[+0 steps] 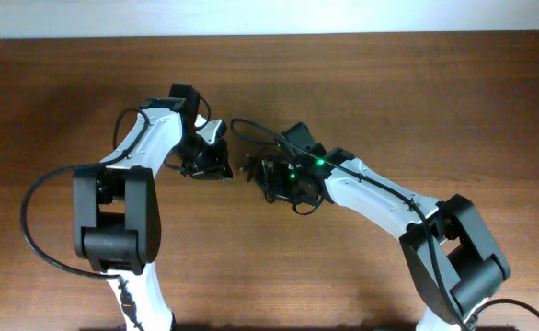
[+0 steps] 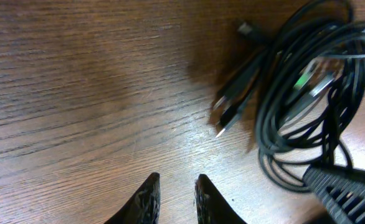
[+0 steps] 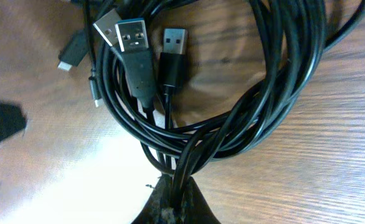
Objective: Untangle cables
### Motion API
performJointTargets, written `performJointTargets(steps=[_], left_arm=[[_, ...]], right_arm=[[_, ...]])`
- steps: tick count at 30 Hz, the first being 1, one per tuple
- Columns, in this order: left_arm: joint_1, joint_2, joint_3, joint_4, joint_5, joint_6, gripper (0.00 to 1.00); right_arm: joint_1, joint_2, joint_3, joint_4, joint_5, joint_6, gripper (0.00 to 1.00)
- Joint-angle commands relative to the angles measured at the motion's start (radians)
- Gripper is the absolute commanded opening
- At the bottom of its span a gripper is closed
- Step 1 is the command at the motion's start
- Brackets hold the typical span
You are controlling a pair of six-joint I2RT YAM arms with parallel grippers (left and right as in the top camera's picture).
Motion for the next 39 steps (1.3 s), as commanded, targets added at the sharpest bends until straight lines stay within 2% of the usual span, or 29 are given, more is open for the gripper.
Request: performJointTargets(steps=[1, 9, 14, 24, 30, 33, 39], left_arm=[[-0.002, 0.004, -0.004, 0.003, 0.018, 0.017, 0.21], [-0.002, 0.004, -0.004, 0.003, 0.082, 0.077, 0.25], [-0.002, 0.004, -0.005, 0.003, 0.081, 0.077, 0.33], [-0.002, 0.004, -0.005, 0.003, 0.081, 0.076, 0.38], [-0.002, 0.004, -0.005, 0.007, 0.082, 0.076, 0.37], [-0.002, 0.004, -0.005, 0.010, 0.082, 0.076, 0.31], [-0.002, 0.004, -0.005, 0.014, 0.082, 0.076, 0.27]], right_arm=[[0.010, 0.016, 0.014, -0.001, -0.135, -0.127, 0.04], [0.010, 0.016, 0.014, -0.018, -0.216, -0.127, 0.04], [0.010, 0.016, 0.014, 0.080, -0.209, -0.071, 0.04], [0.010, 0.016, 0.014, 0.179, -0.206, -0.005, 0.04], [0.010, 0.016, 0.014, 0.213, -0.171, 0.025, 0.04], [0.010, 0.016, 0.014, 0.209, -0.171, 0.025, 0.04], [0.010, 0.016, 0.014, 0.218, -0.171, 0.025, 0.04]])
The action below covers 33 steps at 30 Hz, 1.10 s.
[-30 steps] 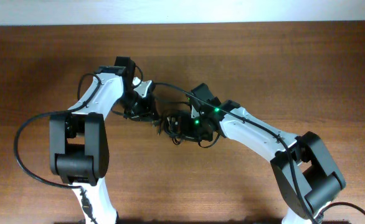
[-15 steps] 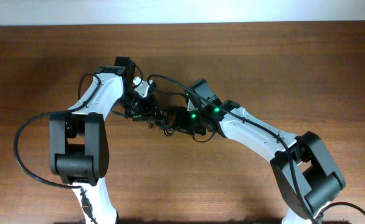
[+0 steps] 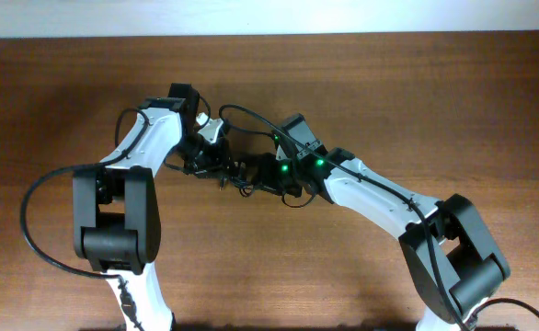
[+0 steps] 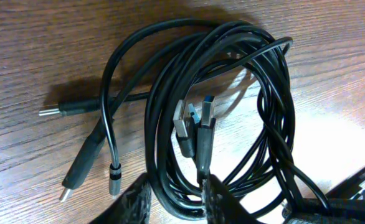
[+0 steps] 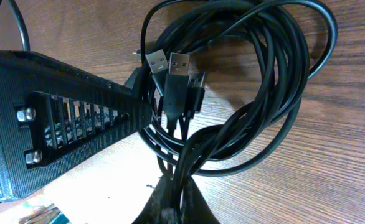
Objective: Untangle cables
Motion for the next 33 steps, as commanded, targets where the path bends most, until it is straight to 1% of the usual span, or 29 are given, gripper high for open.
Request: performJointTargets(steps=[1, 3, 4, 5, 9, 10, 11, 12, 14, 20, 24, 27, 33], left_arm=[[-0.002, 0.004, -0.005, 0.005, 0.019, 0.011, 0.26], [-0.002, 0.004, -0.005, 0.006, 0.019, 0.011, 0.09], [-0.002, 0.004, -0.005, 0.007, 0.019, 0.011, 0.02], [-0.002, 0.004, -0.005, 0.008, 0.019, 0.011, 0.00], [-0.002, 0.004, -0.005, 0.009, 0.019, 0.011, 0.00], [-0.002, 0.004, -0.005, 0.009, 0.019, 0.011, 0.00], [-0.002, 0.004, -0.005, 0.009, 0.019, 0.011, 0.00], [-0.002, 0.004, -0.005, 0.009, 0.019, 0.011, 0.00], [-0.002, 0.004, -0.005, 0.009, 0.019, 0.011, 0.00], [-0.002, 0.004, -0.005, 0.009, 0.019, 0.011, 0.00], [-0.002, 0.004, -0.005, 0.008, 0.019, 0.011, 0.00], [-0.002, 0.004, -0.005, 0.009, 0.019, 0.011, 0.00], [-0.002, 0.004, -0.005, 0.009, 0.019, 0.011, 0.00]], right_arm=[[0.010, 0.013, 0.013, 0.011, 0.009, -0.003, 0.04], [0.010, 0.013, 0.013, 0.011, 0.009, -0.003, 0.04], [0.010, 0.013, 0.013, 0.010, 0.010, -0.003, 0.04], [0.010, 0.013, 0.013, 0.010, 0.010, -0.003, 0.04], [0.010, 0.013, 0.013, -0.014, 0.024, -0.004, 0.06], [0.010, 0.013, 0.013, -0.024, 0.024, -0.008, 0.21], [0.010, 0.013, 0.013, -0.033, 0.024, -0.013, 0.32], [0.010, 0.013, 0.013, -0.042, 0.024, -0.014, 0.41], [0.010, 0.013, 0.013, -0.061, 0.024, -0.014, 0.50], [0.024, 0.013, 0.008, -0.130, 0.025, -0.014, 0.52], [0.075, 0.013, -0.015, -0.128, 0.142, -0.014, 0.51], [0.108, 0.013, -0.016, -0.125, 0.275, -0.014, 0.52], [0.132, 0.013, -0.016, -0.088, 0.302, -0.011, 0.51]])
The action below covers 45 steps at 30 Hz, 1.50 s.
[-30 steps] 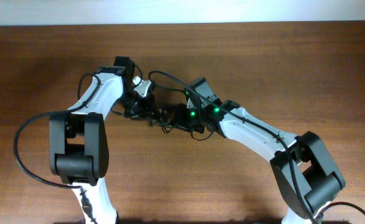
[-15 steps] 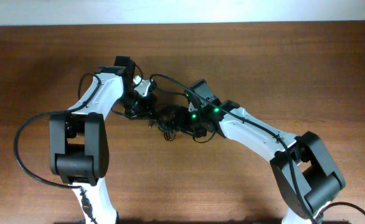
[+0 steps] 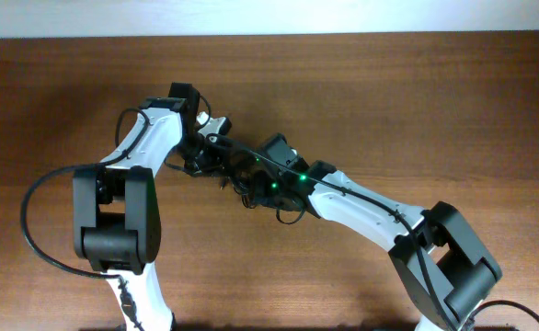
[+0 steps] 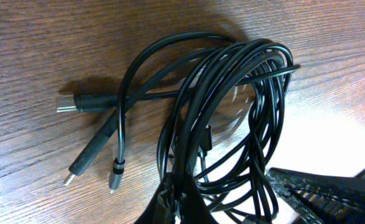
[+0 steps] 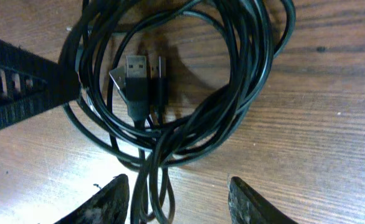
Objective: Untangle cables
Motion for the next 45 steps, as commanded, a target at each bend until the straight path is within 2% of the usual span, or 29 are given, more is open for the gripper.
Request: performJointTargets(steps=[1, 9, 12, 13, 14, 18, 19, 23, 29, 31, 38, 45], left_arm=[[-0.002, 0.004, -0.005, -0.002, 0.018, 0.008, 0.00], [-0.011, 0.004, -0.005, -0.002, 0.017, 0.008, 0.00], [-0.013, 0.004, -0.005, -0.001, 0.017, 0.009, 0.00], [-0.013, 0.004, -0.005, -0.001, 0.017, 0.009, 0.00], [-0.013, 0.004, -0.005, -0.001, 0.017, 0.009, 0.00], [-0.013, 0.004, -0.005, 0.002, 0.017, 0.009, 0.01], [-0.013, 0.004, -0.005, 0.002, 0.016, 0.009, 0.01], [-0.013, 0.004, -0.005, 0.002, 0.013, 0.009, 0.01], [-0.013, 0.004, -0.005, 0.002, 0.013, 0.009, 0.01], [-0.013, 0.004, -0.005, 0.002, 0.005, 0.009, 0.00], [-0.013, 0.004, -0.005, 0.002, 0.005, 0.009, 0.01], [-0.013, 0.004, -0.005, 0.003, -0.010, 0.009, 0.02]], right_arm=[[0.030, 0.013, -0.008, 0.013, 0.032, -0.006, 0.51], [0.058, 0.031, -0.011, 0.019, 0.064, -0.006, 0.51], [0.069, 0.050, -0.011, 0.020, 0.065, -0.006, 0.45], [0.071, 0.050, -0.011, 0.020, 0.064, -0.006, 0.40], [0.075, 0.050, -0.011, 0.019, 0.064, -0.007, 0.28], [0.076, 0.050, -0.011, 0.018, 0.064, -0.007, 0.12], [0.076, 0.050, -0.011, 0.013, 0.058, -0.010, 0.04], [0.042, 0.012, -0.008, 0.000, -0.093, -0.073, 0.04], [-0.129, -0.022, 0.001, -0.019, -0.748, -0.204, 0.04], [-0.171, -0.022, 0.001, -0.020, -0.858, -0.253, 0.04], [-0.193, -0.022, 0.000, -0.023, -0.793, -0.255, 0.04], [-0.193, -0.022, 0.000, -0.019, -0.866, -0.237, 0.04]])
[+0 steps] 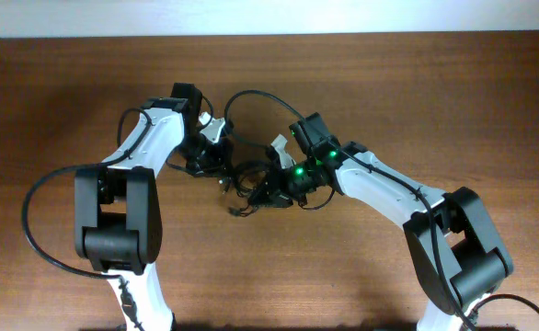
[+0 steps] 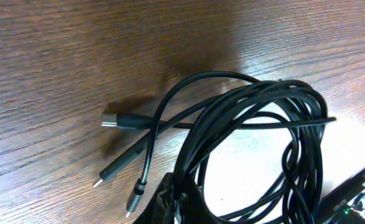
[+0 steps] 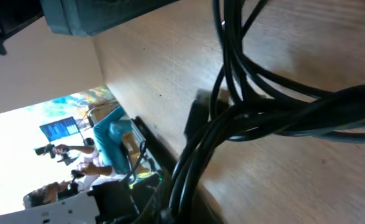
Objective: Untangle cables
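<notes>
A tangled bundle of black cables hangs between my two grippers at the middle of the table, with one loop arching toward the back. The left gripper is shut on a few strands at the coil's left side. Three loose plug ends lie on the wood just left of it. The right gripper is tilted steeply and shut on several strands that run up out of its fingers. From overhead the left gripper and the right gripper sit close together at the bundle.
The brown wooden table stretches out on all sides of the arms. Its far edge meets a pale wall. Past a table edge the right wrist view shows a room with people.
The right gripper stood open over the coil and is now shut on several strands, tilted steeply and shifted right. The left gripper stays shut on its strands. The bundle is stretched between them.
First the right gripper held the bundle while the left, holding nothing, stood apart from it. Then the bundle lay under the left gripper, its fingers astride some strands. The left then gripped and the right stood open. Now both hold strands.
</notes>
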### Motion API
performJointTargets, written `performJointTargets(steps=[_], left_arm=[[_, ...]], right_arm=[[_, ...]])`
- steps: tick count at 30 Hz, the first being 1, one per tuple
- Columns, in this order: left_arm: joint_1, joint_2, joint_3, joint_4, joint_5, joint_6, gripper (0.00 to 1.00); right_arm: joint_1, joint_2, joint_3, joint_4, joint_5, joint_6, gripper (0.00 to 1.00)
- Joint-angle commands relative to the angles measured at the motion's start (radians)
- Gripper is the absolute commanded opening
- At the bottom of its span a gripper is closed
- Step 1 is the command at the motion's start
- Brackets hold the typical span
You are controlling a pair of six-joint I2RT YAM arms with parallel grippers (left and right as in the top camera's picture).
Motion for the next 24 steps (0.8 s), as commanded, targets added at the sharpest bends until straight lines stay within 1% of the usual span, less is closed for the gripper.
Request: performJointTargets(steps=[1, 3, 7, 11, 13, 15, 16, 17, 18, 19, 24], left_arm=[[-0.003, 0.004, -0.005, 0.003, -0.008, 0.008, 0.03], [-0.003, 0.004, -0.005, 0.003, -0.008, 0.008, 0.04], [-0.003, 0.004, -0.005, 0.003, -0.008, 0.008, 0.04], [-0.003, 0.004, -0.005, 0.003, -0.008, 0.008, 0.05], [-0.003, 0.004, -0.005, 0.003, -0.008, 0.008, 0.05], [-0.003, 0.004, -0.005, 0.003, -0.008, 0.008, 0.05], [-0.003, 0.004, -0.005, 0.003, -0.008, 0.008, 0.06], [-0.003, 0.004, -0.005, 0.003, -0.008, 0.008, 0.06], [-0.003, 0.004, -0.005, 0.003, -0.008, 0.008, 0.06], [-0.003, 0.004, -0.005, 0.003, -0.008, 0.008, 0.06], [-0.003, 0.004, -0.005, 0.003, -0.008, 0.008, 0.06]], right_arm=[[0.000, -0.037, 0.000, 0.003, -0.050, -0.008, 0.04], [0.000, -0.037, -0.002, 0.002, -0.007, -0.013, 0.04], [0.000, -0.037, -0.004, -0.064, 0.249, -0.016, 0.05], [0.000, -0.037, -0.004, -0.116, 0.471, -0.016, 0.10], [0.000, -0.037, -0.004, -0.117, 0.531, -0.016, 0.11], [0.000, -0.037, -0.004, -0.118, 0.531, -0.016, 0.21], [0.000, -0.037, -0.006, -0.117, 0.531, -0.016, 0.29], [0.000, -0.037, -0.006, -0.118, 0.531, -0.016, 0.42], [0.000, -0.037, -0.006, -0.118, 0.531, -0.016, 0.52], [0.000, -0.037, -0.007, -0.118, 0.531, -0.016, 0.58], [0.016, -0.037, -0.038, -0.117, 0.531, -0.015, 0.59]])
